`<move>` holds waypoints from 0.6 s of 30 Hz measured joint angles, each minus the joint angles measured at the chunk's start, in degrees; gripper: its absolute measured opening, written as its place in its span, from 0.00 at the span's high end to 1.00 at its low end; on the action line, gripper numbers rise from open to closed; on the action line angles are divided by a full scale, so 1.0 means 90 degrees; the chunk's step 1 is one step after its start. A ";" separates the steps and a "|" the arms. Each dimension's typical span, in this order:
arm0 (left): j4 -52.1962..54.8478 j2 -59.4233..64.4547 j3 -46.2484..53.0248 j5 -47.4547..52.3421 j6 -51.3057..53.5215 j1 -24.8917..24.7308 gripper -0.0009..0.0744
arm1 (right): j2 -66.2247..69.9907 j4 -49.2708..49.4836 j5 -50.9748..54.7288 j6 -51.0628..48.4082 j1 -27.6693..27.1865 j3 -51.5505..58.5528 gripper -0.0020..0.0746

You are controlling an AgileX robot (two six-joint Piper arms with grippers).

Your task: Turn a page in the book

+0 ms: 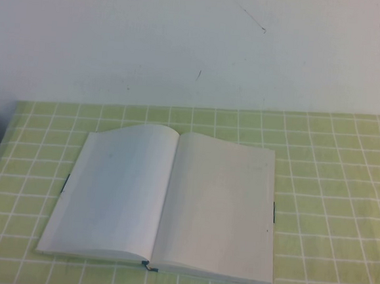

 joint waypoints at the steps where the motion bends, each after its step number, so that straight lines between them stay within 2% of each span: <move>1: -0.0016 -0.0013 0.0000 0.0000 0.0000 0.0000 0.99 | 0.0000 0.0000 0.0000 0.0000 0.0000 0.0000 0.98; 18: -0.0168 -0.0023 0.0000 -0.0027 0.0000 0.0000 0.99 | 0.0000 -0.0012 0.0000 0.0000 0.0000 0.0000 0.98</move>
